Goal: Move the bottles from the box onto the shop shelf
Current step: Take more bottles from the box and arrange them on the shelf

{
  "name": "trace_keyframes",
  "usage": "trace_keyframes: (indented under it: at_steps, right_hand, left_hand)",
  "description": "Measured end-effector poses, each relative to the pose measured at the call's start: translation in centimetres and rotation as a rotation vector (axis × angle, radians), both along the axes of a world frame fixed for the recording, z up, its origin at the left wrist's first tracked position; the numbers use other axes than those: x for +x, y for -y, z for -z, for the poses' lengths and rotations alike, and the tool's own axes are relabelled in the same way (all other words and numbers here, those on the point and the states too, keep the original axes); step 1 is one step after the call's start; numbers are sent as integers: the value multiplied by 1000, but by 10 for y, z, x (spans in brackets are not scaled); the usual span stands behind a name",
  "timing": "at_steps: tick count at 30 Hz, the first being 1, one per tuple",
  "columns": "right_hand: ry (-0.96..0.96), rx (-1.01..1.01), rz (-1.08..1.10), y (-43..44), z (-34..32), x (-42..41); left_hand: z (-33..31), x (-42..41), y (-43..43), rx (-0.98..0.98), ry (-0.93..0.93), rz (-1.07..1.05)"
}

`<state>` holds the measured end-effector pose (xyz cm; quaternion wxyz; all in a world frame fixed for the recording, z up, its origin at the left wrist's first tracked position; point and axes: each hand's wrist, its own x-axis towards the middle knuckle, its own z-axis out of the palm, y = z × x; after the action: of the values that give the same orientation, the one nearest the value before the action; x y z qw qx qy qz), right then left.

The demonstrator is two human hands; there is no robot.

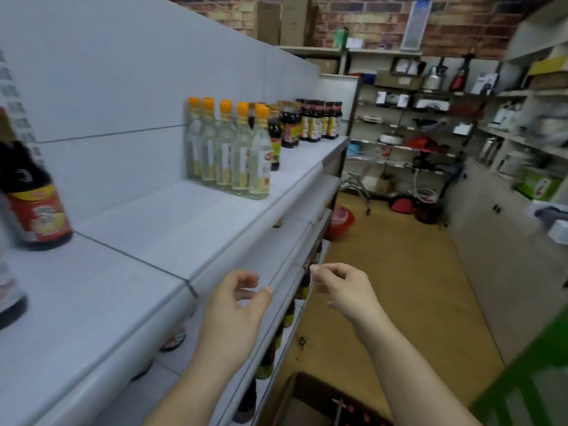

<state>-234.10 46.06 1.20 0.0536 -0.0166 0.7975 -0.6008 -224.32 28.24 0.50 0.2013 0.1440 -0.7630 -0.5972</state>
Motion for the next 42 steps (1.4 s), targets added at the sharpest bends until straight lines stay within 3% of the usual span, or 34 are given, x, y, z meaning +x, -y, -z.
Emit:
trace_keyframes:
  at_steps: [8, 20, 32, 42]
  right_hand:
    - [132, 8, 93, -132, 51, -60]
    - [442, 14, 211, -261, 179, -147]
    - [712, 150, 524, -308, 389, -109]
    - [834, 148, 613, -309, 556, -100]
  left_hand:
    - [43, -86, -117, 31, 129, 68]
    - [176, -178, -232, 58, 471, 168]
    - [387, -255, -285, -83, 707, 475]
    - [574, -250, -299, -149, 856, 671]
